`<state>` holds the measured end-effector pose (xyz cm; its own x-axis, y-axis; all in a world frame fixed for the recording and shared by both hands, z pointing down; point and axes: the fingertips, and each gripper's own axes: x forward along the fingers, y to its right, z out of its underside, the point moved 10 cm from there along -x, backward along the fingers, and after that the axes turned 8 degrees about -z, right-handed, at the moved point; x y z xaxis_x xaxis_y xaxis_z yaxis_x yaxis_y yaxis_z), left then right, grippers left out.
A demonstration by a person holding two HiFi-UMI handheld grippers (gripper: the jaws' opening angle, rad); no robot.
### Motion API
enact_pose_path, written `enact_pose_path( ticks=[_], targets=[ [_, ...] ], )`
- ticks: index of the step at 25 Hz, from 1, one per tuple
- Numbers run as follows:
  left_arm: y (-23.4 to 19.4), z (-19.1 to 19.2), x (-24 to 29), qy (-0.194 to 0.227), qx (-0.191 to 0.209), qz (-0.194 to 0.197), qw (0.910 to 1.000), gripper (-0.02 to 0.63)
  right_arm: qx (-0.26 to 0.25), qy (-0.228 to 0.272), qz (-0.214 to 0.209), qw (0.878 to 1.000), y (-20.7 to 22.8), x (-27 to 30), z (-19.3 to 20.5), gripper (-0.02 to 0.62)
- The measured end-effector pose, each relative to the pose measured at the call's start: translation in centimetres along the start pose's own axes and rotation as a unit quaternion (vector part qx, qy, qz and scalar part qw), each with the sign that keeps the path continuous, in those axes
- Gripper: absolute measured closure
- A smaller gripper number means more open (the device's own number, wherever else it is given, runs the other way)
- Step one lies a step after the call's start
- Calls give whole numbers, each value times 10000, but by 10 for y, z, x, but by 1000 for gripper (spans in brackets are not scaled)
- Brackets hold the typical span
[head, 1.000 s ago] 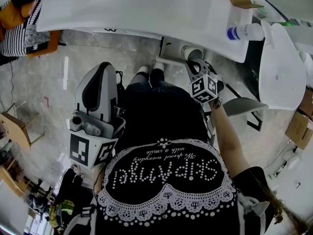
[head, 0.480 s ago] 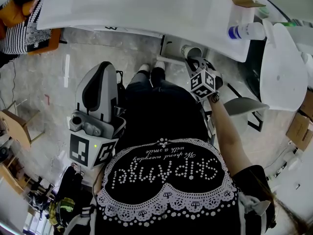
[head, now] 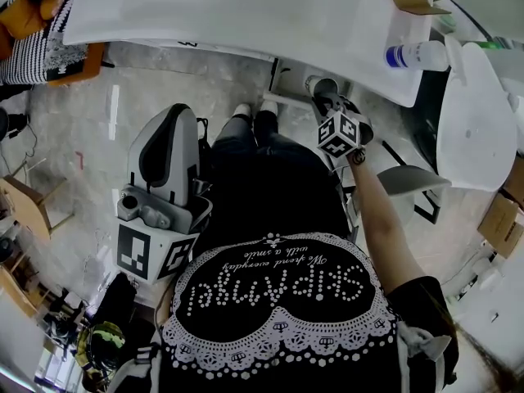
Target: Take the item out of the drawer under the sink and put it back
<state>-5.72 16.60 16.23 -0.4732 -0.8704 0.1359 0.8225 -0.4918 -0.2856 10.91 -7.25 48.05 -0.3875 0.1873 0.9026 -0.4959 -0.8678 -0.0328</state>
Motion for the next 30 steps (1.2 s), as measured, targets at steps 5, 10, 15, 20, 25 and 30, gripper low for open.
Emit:
enact_pose_path(
  ticks=[5, 10, 15, 20, 25, 30],
  targets=[
    [3, 2, 5, -126, -42, -62, 9999, 601, -15, -85, -52, 9999, 8, 9, 4, 569],
    [6, 3, 6, -253, -50, -159, 9995, 601, -30, -171, -209, 9996, 9, 18, 7, 569],
    [4, 3, 6, -273, -23, -264, 9993, 601, -58, -267, -332, 9991, 9, 28, 9, 569],
    [2, 5, 7, -323, -31, -303, 9990, 601, -60, -369, -388, 9985, 13, 38, 11, 569],
    [2, 6, 7, -296, -47, -286, 9991, 601, -29, -478, -397, 9981, 19, 48, 13, 569],
    [0, 8, 8, -318, -67, -281, 9991, 601, -54, -564, -462, 9973, 23, 57, 13, 569]
  ],
)
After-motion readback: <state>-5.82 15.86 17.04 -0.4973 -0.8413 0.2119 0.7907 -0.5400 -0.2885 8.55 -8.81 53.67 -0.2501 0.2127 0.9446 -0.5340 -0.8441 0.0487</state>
